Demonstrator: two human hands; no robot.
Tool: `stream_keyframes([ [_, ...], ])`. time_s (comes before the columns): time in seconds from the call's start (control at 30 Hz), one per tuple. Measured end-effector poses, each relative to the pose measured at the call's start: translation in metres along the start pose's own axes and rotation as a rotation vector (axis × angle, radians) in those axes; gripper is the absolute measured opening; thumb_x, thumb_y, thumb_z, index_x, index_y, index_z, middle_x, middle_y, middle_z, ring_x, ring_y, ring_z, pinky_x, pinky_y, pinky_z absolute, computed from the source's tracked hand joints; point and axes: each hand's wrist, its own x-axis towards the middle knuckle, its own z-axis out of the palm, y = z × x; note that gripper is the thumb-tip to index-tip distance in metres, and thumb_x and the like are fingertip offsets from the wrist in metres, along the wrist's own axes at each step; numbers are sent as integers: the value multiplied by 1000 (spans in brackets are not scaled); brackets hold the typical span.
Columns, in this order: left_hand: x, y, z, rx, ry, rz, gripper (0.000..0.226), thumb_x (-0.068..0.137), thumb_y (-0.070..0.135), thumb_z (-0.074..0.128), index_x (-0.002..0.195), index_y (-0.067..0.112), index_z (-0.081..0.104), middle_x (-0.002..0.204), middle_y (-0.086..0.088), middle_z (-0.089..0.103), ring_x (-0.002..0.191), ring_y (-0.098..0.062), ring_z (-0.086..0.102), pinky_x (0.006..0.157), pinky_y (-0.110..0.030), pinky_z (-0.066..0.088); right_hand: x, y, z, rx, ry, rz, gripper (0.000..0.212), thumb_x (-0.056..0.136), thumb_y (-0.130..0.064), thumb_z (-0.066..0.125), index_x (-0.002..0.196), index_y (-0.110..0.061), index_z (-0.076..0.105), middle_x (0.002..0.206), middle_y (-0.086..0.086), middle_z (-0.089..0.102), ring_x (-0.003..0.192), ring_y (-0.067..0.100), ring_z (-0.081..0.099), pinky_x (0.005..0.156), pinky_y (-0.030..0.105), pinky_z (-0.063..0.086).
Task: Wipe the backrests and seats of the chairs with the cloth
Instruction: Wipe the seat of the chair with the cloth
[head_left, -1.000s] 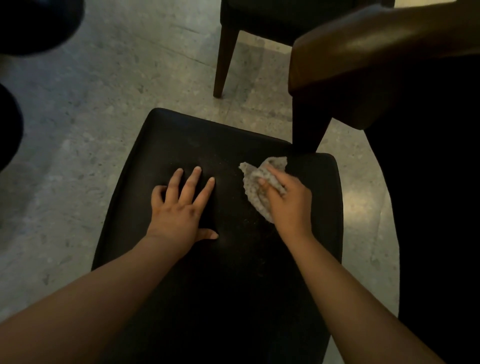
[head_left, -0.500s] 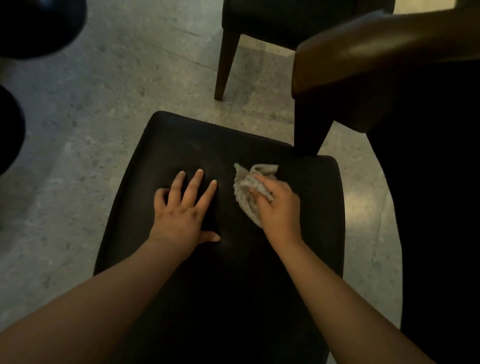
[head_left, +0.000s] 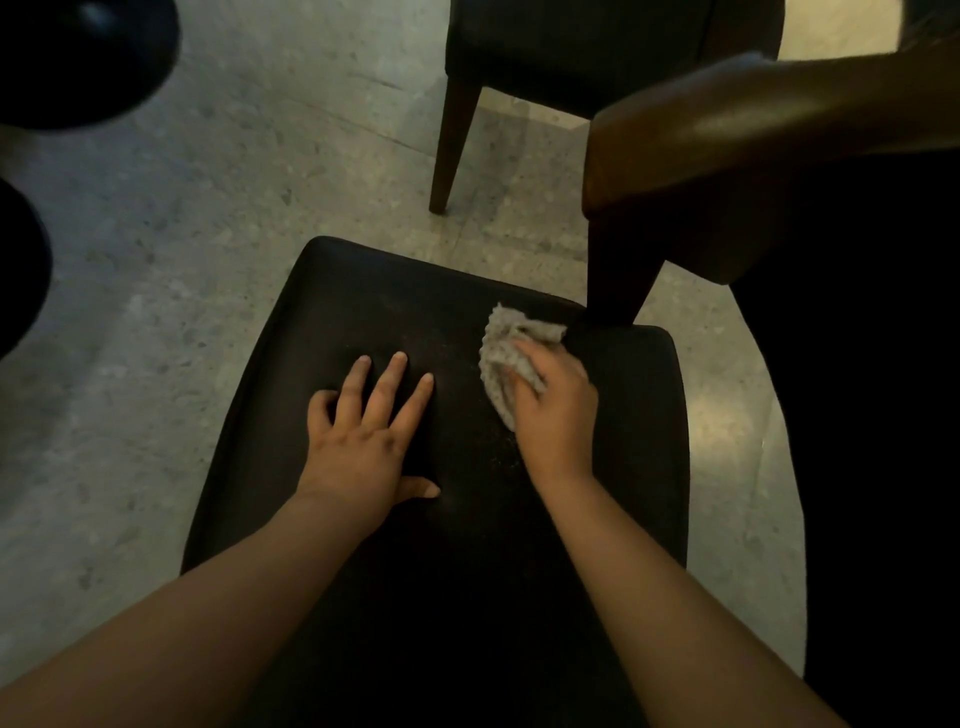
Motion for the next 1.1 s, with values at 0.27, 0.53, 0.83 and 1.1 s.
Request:
stream_keyframes([
  [0.27,1,0,4,-12,21,-7,115,75,78,52,146,35,-27,155,-2,-32,143,-32,-24,114,-54,4,52,-7,-23,-53,25,54,37,98,-29,55,134,-21,55,132,-1,58,120,10,52,102,27,43],
  [0.53,0,-1,1,-28,17,-1,115,75,78,53,146,36,-26,155,-1,-31,144,-32,-23,114,-52,4,30,-7,-1,-171,16,-14,28,96,-30,56,122,-22,65,129,-5,60,119,11,48,98,21,37],
  [0.83,-12,-12,-10,-276,52,86,112,74,71,61,153,35,-9,159,6,-22,146,-21,-21,116,-46,0,41,-15,-21,-7,51,-56,30,92,-25,63,121,-20,64,121,-5,64,111,5,57,93,18,45],
  [1.1,-14,-46,-8,-260,65,-154,132,61,78,66,146,35,-26,155,5,-32,143,-27,-27,115,-55,-3,29,-16,10,-156,-11,15,35,94,-27,59,128,-27,59,132,-7,56,122,8,46,101,24,38],
])
